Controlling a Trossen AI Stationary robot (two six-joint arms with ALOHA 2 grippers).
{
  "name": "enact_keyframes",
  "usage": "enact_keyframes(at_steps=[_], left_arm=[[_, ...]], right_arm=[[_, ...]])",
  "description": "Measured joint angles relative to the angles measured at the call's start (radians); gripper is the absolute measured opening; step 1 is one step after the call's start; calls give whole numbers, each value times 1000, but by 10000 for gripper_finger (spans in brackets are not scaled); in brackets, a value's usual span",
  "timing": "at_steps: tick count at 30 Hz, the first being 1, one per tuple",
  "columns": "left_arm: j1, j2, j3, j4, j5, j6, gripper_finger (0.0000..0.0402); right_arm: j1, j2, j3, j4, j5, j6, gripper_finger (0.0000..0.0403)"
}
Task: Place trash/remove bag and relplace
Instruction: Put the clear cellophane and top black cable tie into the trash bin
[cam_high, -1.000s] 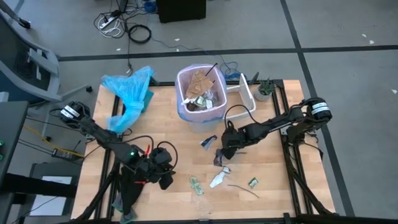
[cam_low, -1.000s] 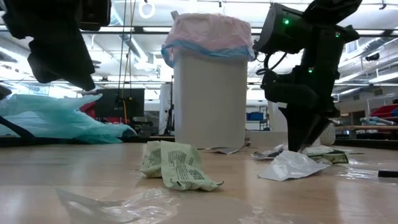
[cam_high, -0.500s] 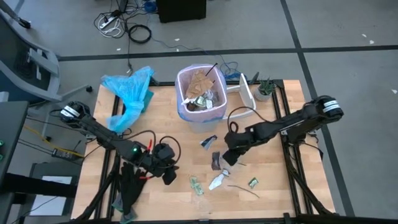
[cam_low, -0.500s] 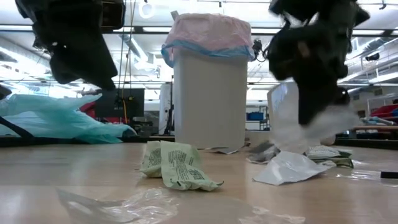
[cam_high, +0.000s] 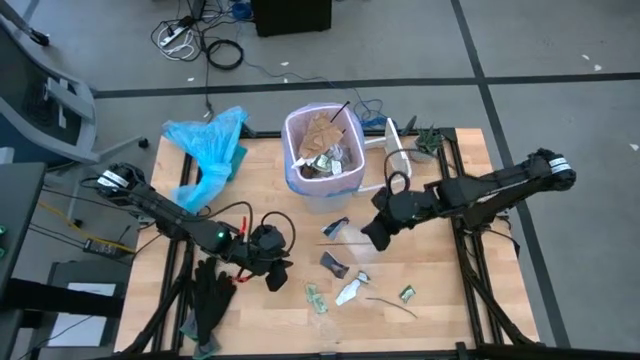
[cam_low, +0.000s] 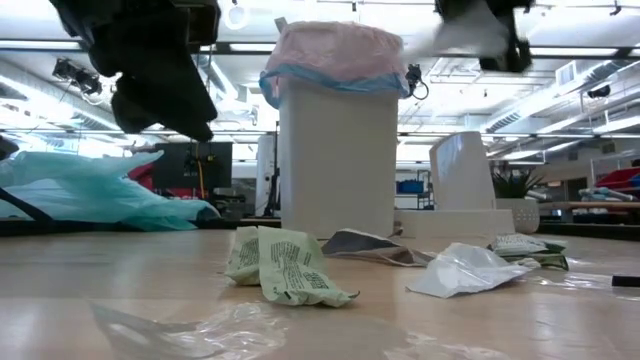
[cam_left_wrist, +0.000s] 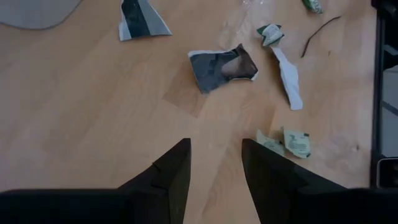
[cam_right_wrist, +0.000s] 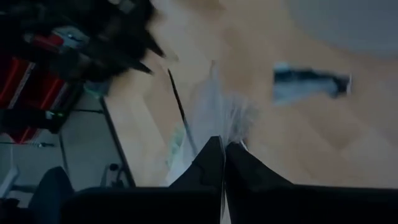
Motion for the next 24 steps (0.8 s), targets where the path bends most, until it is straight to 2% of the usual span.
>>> enact_keyframes(at_steps=[5,8,16,20,24], left_arm=[[63,0,0,-36,105,72,152],[99,0,0,-60,133,119,152],[171,0,0,-56,190,234,152],[196,0,0,-56,211,264,152],[223,0,0,-56,212,300,152]], right_arm=[[-51,54,226,-113,48,-103,0],[-106,94,369,-142,61,-179,0],[-331,236,718,-187,65,-392,0],[-442,320,816,-267,65,-437,0],[-515,399,828,-350,65,-474,0]])
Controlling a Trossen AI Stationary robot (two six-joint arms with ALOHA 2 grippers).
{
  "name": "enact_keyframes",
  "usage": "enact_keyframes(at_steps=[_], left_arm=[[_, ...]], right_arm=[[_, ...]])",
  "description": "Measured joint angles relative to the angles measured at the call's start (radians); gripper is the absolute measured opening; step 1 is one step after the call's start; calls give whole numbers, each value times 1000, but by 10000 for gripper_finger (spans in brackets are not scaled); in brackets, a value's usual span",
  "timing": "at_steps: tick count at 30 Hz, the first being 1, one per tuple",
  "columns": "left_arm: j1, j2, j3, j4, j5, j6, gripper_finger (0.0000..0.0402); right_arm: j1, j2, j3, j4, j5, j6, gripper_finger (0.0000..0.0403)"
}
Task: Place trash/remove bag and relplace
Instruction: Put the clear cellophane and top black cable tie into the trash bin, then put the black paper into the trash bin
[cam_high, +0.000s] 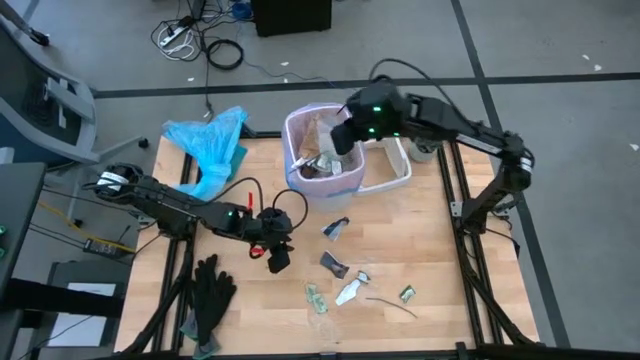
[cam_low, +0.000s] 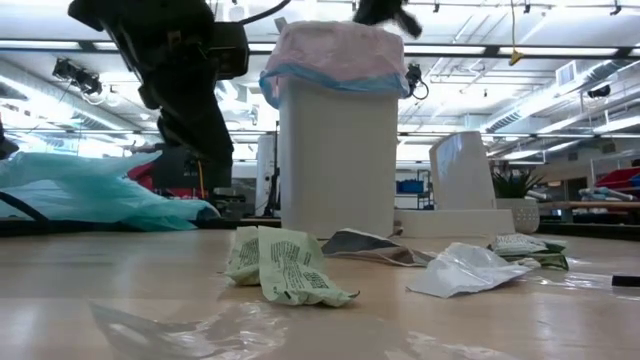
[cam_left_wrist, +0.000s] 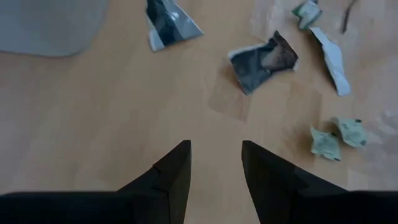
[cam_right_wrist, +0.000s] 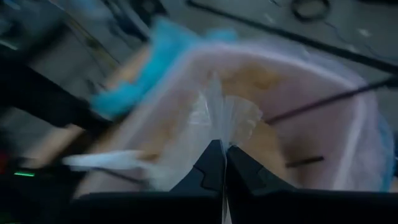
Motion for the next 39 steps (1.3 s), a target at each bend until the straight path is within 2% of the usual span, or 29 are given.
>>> enact_keyframes(at_steps=[5,12,22,28,39], left_arm=[[30,0,0,-9,18,45,152],[53,0,0,-103,20,79,152],[55,0,0,-112,28,79,152],[54,0,0,-93,38,73,152],[55,0,0,-87,37,77,151]], right_arm=[[-13,88,0,-37,-57,-70,0],[-2,155,0,-38,-171,-96,0],[-7,157,0,-51,-177,-140,9],[-24,105,0,-45,-184,-154,59],[-58,-38,0,-58,-113,-167,178]])
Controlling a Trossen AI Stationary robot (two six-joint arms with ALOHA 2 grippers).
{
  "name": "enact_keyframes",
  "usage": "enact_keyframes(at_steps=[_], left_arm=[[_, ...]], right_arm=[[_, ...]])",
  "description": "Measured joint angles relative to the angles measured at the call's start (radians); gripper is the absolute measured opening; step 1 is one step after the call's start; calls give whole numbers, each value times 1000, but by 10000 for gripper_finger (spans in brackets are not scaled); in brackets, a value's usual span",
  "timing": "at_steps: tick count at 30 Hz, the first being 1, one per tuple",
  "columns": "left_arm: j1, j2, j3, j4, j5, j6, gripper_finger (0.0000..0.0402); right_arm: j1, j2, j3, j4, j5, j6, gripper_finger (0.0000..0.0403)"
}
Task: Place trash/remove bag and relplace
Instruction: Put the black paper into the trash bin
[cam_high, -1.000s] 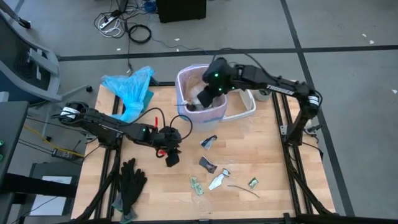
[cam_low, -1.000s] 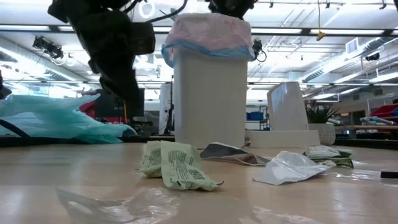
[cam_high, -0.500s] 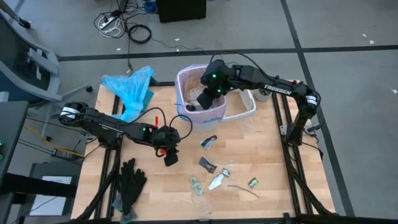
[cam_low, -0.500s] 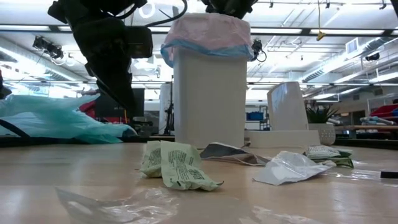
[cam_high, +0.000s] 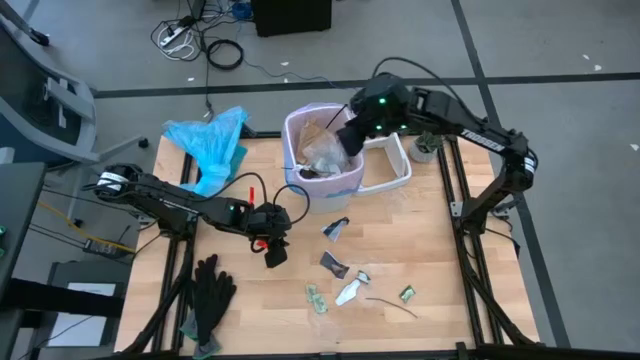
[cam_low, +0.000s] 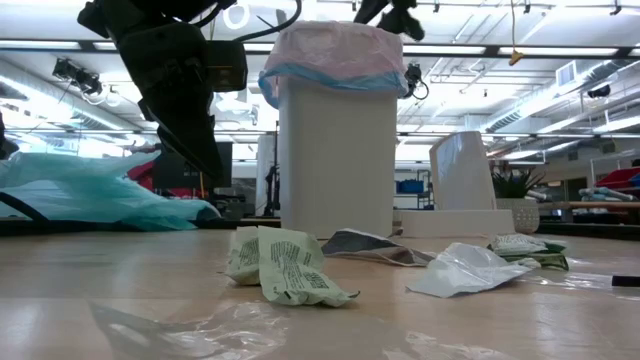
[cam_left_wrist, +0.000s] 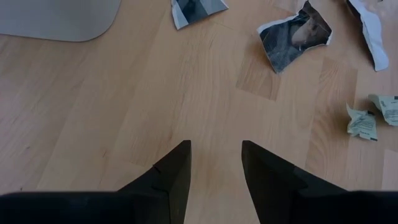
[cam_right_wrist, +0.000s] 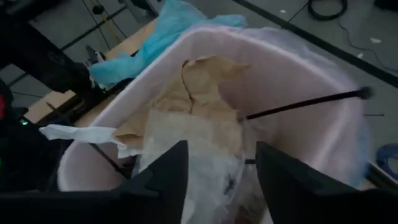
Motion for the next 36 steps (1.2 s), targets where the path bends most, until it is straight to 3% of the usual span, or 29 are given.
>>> enact_keyframes(at_steps=[7,13,22,28,32,36], left_arm=[[0,0,0,1,0,1,151],[0,0,0,9,0,-21,151],[6,20,0,216,-26,16,153],[15,83,0,326,12,9,165],[8,138,15,386,53,104,183],[-18,205,70,440,54,305,193]], right_arm=[[26,-113,1,-280,17,11,201],[167,-205,-57,-473,169,120,190],[463,-407,-381,-453,328,500,177],[646,-518,-653,-303,368,793,174],[727,-545,-774,-203,372,913,174],[785,-546,-845,-167,379,1002,173]])
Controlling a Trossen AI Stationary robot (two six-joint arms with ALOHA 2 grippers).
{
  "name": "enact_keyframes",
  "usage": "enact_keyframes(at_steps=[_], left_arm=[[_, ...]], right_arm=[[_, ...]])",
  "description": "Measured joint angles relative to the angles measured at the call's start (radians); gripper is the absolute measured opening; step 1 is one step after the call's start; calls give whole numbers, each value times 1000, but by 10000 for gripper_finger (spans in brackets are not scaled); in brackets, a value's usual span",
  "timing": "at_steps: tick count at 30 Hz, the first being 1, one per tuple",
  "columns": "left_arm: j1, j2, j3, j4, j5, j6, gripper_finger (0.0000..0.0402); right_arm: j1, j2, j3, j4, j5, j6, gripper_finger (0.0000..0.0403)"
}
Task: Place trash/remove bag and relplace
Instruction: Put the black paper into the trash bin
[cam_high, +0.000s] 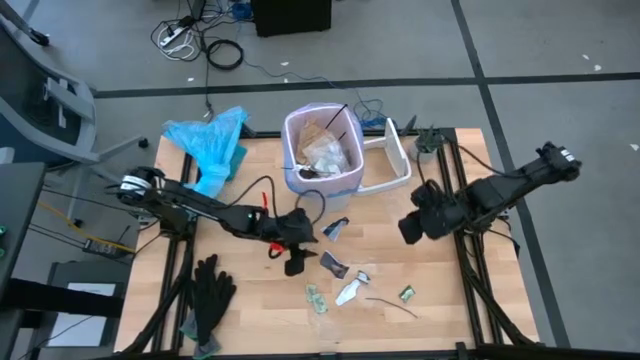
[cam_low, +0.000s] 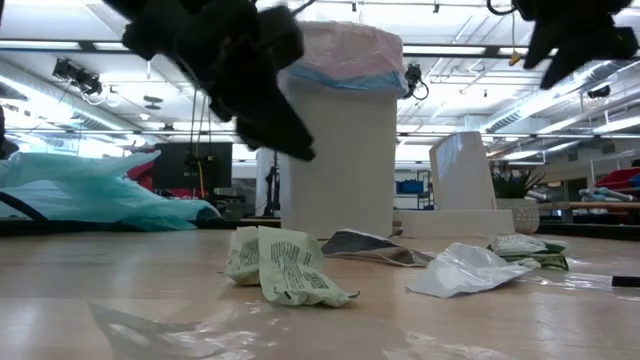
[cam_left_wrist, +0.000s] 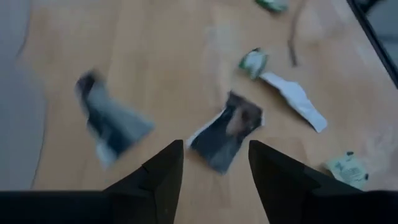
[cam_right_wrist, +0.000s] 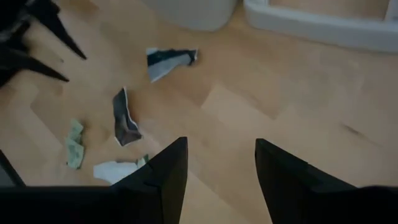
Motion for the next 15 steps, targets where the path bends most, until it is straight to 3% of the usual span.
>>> enact_keyframes(at_steps=[7,15], left_arm=[[4,144,149,0,-132,185,194],[39,324,306,-19,-174,144,194]], right_arm=[[100,0,-81,29,68,95,169],[198,0,-122,29,90,162,168]])
